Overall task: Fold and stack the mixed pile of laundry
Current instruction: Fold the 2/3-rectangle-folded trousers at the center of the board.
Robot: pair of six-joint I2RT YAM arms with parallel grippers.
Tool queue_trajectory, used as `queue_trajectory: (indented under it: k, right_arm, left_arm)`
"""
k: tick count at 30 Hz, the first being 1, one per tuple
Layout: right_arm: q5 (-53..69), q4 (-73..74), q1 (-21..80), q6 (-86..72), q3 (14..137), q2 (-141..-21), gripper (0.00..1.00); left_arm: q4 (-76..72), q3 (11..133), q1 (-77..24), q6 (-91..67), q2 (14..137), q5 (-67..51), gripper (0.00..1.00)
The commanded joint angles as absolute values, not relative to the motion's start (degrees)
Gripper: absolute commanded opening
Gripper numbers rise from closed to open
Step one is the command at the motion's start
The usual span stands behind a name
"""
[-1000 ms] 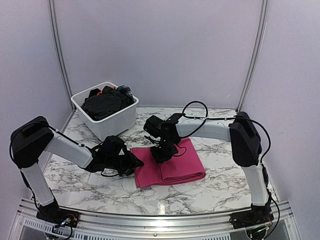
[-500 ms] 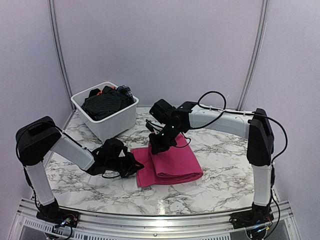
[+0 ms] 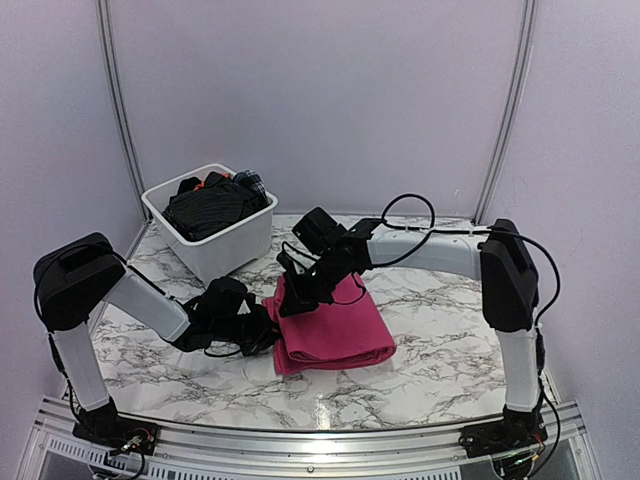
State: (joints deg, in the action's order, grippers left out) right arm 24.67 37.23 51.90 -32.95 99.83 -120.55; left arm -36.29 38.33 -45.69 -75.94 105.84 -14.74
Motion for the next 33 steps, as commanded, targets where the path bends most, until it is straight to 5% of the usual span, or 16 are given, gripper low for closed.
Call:
queue_trajectory:
  k: [1, 6, 10, 18, 25, 30, 33]
  right_arm:
    - [30.2, 30.8, 53.0, -35.3, 102.0, -123.2, 0.00]
    - [34.5, 23.6, 51.4, -37.8, 94.0, -122.6, 0.00]
    - [37.7, 18.2, 50.4, -38.4, 90.1, -122.5, 0.02]
    - [48.0, 14.6, 51.4, -35.0, 92.7, -124.6, 0.38]
    - [50.6, 12.7, 47.5, -30.8, 88.4, -111.1, 0.57]
    - [43.1, 19.3, 39.5, -27.2, 80.1, -102.6, 0.55]
    - [36.1, 27.2, 36.7, -22.4, 77.1, -102.7, 0.49]
  left_arm:
    - [-34.9, 36.9, -46.0, -76.4, 107.5, -15.7, 0.04]
    - [-34.3, 33.8, -45.3, -76.5, 102.5, -14.5, 0.52]
    - [-28.3, 28.8, -43.7, -76.4, 92.9, -12.0, 0.71]
    - [-3.6, 27.1, -39.4, -70.9, 69.2, -0.4, 0.98]
    - [3.1, 38.4, -38.8, -52.2, 70.9, -3.2, 0.99]
    - [8.2, 57.7, -44.3, -35.8, 84.8, -7.1, 0.98]
    - [13.4, 69.6, -46.5, -29.8, 94.5, -9.2, 0.87]
